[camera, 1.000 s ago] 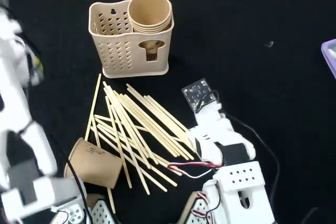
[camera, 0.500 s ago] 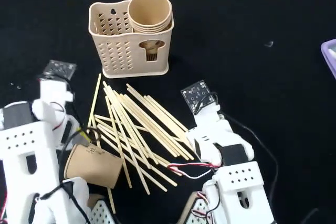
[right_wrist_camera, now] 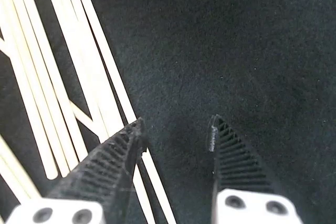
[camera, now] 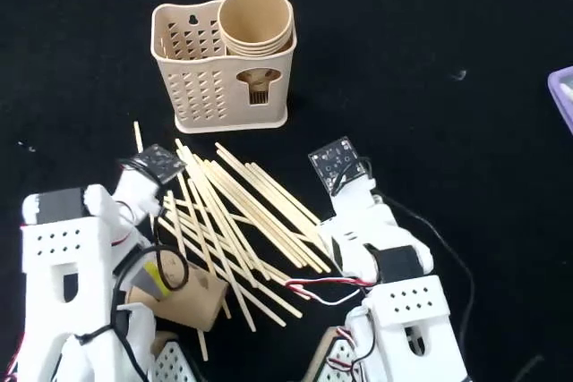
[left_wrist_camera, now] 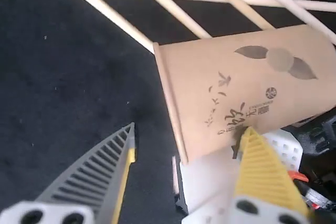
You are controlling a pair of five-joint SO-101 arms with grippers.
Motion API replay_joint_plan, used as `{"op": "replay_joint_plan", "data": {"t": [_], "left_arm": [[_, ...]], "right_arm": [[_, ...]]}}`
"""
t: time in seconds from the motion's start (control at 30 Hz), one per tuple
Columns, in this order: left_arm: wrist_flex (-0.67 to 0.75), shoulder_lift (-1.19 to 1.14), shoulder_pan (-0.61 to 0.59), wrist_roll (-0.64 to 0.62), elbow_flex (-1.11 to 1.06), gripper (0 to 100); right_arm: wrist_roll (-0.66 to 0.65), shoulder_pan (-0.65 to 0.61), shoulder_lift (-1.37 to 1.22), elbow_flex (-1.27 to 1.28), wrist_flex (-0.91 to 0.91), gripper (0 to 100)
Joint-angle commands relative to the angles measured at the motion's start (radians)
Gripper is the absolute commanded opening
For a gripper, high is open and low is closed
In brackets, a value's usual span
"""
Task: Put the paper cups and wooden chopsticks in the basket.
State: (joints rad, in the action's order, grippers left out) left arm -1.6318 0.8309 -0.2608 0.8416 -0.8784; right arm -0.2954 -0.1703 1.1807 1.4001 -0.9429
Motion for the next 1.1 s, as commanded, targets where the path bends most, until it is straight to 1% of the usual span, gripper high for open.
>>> {"op": "replay_joint_plan", "data": {"t": [0.0,0.17,0.23,0.3,0.4,0.53,0.73,0.87,0.97,1.07], "left_arm": [[-0.003,0.017,0.094,-0.040,0.008,31],[-0.005,0.017,0.249,-0.103,0.007,31],[-0.003,0.017,0.302,-0.107,0.008,31],[0.003,0.017,0.346,-0.106,0.008,26],[0.003,0.017,0.403,-0.107,0.021,13],[-0.008,0.017,0.410,-0.107,0.071,13],[-0.130,0.018,0.410,-0.107,0.266,12],[-0.127,0.018,0.412,-0.133,0.357,2],[-0.127,0.017,0.417,-0.172,0.406,3],[-0.126,0.008,0.410,-0.172,0.417,4]], "right_arm": [[0.000,0.003,0.012,-0.010,0.021,19.8],[0.000,0.005,0.012,-0.010,0.021,19.8],[0.000,0.005,0.012,-0.008,0.021,19.8],[0.000,0.005,0.012,-0.008,0.021,19.8],[0.000,0.005,0.012,-0.007,0.021,19.8],[0.000,0.005,0.012,-0.007,0.021,19.8],[0.000,0.005,0.012,-0.007,0.021,19.8],[0.000,0.005,0.012,-0.007,0.021,19.8],[0.000,0.005,0.012,-0.007,0.021,19.8],[0.000,0.005,0.012,-0.007,0.021,19.8]]}}
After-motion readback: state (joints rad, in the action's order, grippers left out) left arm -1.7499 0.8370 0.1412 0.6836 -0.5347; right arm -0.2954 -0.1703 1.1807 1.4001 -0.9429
